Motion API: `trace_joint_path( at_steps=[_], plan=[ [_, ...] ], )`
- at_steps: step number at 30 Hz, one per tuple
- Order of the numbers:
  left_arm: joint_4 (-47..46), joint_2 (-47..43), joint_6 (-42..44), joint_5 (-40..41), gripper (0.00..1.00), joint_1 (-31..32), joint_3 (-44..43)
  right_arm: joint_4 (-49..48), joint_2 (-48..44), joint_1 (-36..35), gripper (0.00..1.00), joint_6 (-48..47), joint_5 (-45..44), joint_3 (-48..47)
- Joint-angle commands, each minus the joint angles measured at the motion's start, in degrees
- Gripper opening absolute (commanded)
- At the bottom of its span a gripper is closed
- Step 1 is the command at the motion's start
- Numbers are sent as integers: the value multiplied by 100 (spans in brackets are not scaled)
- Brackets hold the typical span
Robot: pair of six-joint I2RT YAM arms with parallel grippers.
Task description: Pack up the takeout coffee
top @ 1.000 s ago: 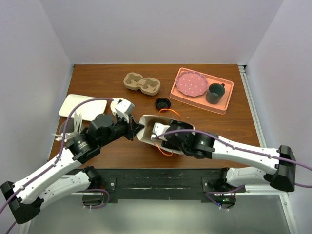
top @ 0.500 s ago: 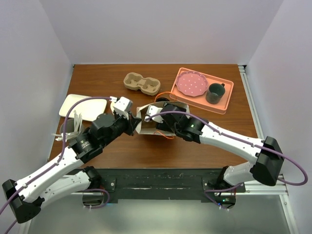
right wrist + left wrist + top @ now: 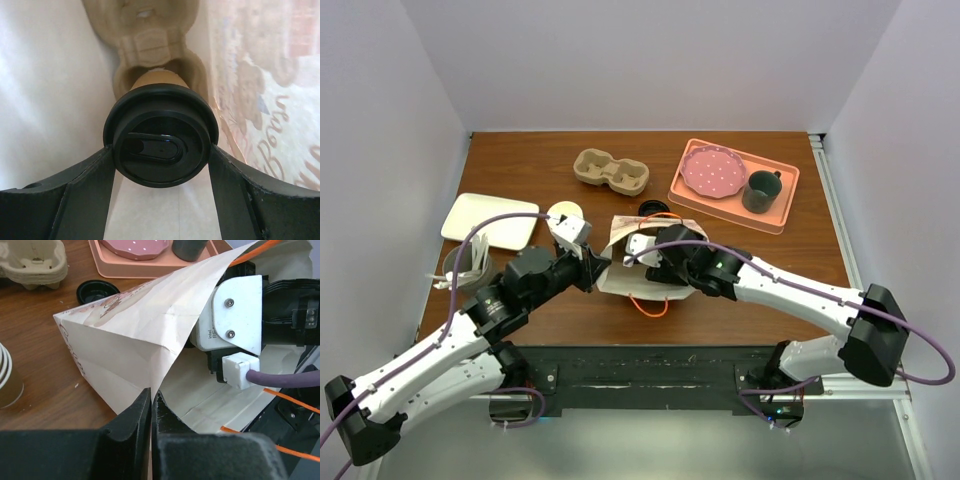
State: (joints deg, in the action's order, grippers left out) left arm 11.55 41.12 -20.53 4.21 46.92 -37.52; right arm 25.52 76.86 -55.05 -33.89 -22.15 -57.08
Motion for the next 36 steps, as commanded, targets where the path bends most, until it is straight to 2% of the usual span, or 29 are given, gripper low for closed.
trace_joint_path(
  at_steps=[1, 2, 6, 24, 36],
  plan=[
    [-206, -148, -109, -289, 13, 2, 104, 24, -312, 29, 21, -381, 106, 127],
    [-189, -166, -117, -289, 13, -7, 96, 6, -312, 29, 21, -434, 36, 101],
    [-153, -210, -126, -332, 0, -7, 52, -213, -251, 38, 21, -750, -96, 22],
    [-13, -175, -82, -728, 0, -7, -89, -556, 206, 29, 18, -962, -272, -330],
    [-39, -157, -161, -676, 0, 2, -80, -583, 92, 29, 18, -1006, 88, -269]
  ],
)
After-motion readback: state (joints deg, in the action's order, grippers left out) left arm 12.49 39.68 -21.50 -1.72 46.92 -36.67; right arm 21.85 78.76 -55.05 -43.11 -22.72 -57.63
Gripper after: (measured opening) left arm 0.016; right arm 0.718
